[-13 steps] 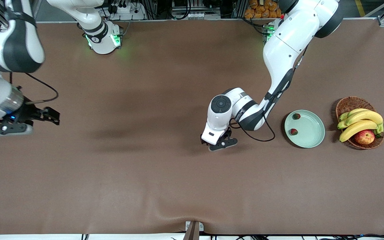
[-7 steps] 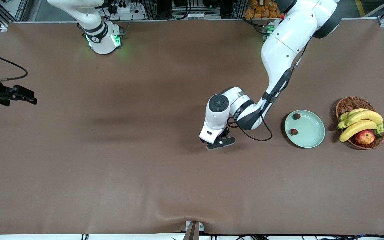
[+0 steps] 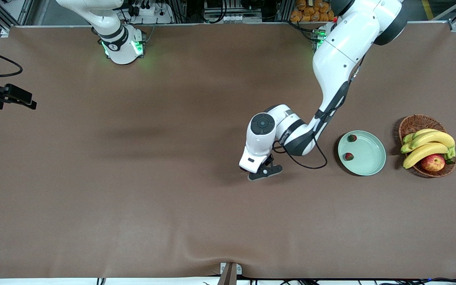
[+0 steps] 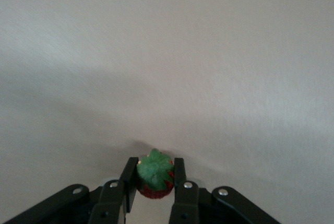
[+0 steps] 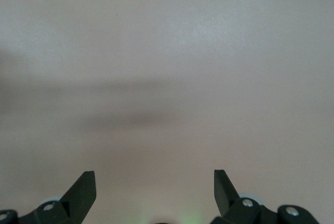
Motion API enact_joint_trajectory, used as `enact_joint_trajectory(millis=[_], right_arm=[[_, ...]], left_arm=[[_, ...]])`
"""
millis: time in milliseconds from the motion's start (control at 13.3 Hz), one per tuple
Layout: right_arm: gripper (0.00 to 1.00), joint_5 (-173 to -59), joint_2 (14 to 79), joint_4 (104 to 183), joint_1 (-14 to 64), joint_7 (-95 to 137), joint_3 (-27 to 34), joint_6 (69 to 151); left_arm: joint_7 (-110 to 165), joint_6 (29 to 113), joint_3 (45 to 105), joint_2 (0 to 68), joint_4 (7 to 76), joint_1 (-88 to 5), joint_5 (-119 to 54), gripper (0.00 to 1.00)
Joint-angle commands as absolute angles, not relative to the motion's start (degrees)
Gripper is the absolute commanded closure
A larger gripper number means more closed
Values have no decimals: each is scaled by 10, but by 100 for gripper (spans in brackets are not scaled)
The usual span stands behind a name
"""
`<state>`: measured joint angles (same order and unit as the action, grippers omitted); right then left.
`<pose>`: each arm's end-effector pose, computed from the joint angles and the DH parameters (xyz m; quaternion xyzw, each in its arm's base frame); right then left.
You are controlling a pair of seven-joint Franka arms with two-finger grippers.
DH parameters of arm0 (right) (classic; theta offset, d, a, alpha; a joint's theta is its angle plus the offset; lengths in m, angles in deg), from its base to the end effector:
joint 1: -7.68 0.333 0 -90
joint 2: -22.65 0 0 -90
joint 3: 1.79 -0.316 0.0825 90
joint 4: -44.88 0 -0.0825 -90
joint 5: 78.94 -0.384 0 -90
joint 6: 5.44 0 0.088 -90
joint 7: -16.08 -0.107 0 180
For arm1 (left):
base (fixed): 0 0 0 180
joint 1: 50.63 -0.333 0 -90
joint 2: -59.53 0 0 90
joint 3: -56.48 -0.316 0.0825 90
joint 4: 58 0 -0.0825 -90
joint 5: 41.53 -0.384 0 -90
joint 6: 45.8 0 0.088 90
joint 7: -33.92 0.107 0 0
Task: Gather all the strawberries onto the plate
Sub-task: 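Place the third strawberry on the green plate with the left gripper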
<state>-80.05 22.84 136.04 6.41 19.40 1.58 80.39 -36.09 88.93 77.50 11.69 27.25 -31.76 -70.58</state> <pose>0.5451 -0.0420 0.6072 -0.9987 0.0113 0.0474 0.0129 0.5892 -0.4208 0.2063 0.9855 0.1526 0.0739 0.0093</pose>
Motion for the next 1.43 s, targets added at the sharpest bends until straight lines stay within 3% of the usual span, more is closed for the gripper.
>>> enact_joint_trajectory(millis=[0, 301, 527, 753, 1356], right_arm=[[0, -810, 212, 1365, 67, 184, 11, 790], [0, -810, 210, 1364, 66, 185, 9, 792], [0, -810, 207, 1360, 67, 188, 8, 789], [0, -806, 204, 1337, 70, 184, 7, 761], [0, -804, 206, 1323, 65, 191, 10, 746]], left_arm=[[-354, 817, 813, 187, 285, -367, -705, 100], [-304, 759, 911, 260, 330, -504, -704, 100], [-232, 682, 1012, 271, 349, -648, -701, 100], [-141, 661, 1086, 276, 404, -789, -702, 100], [55, 711, 1103, 264, 512, -961, -763, 100]])
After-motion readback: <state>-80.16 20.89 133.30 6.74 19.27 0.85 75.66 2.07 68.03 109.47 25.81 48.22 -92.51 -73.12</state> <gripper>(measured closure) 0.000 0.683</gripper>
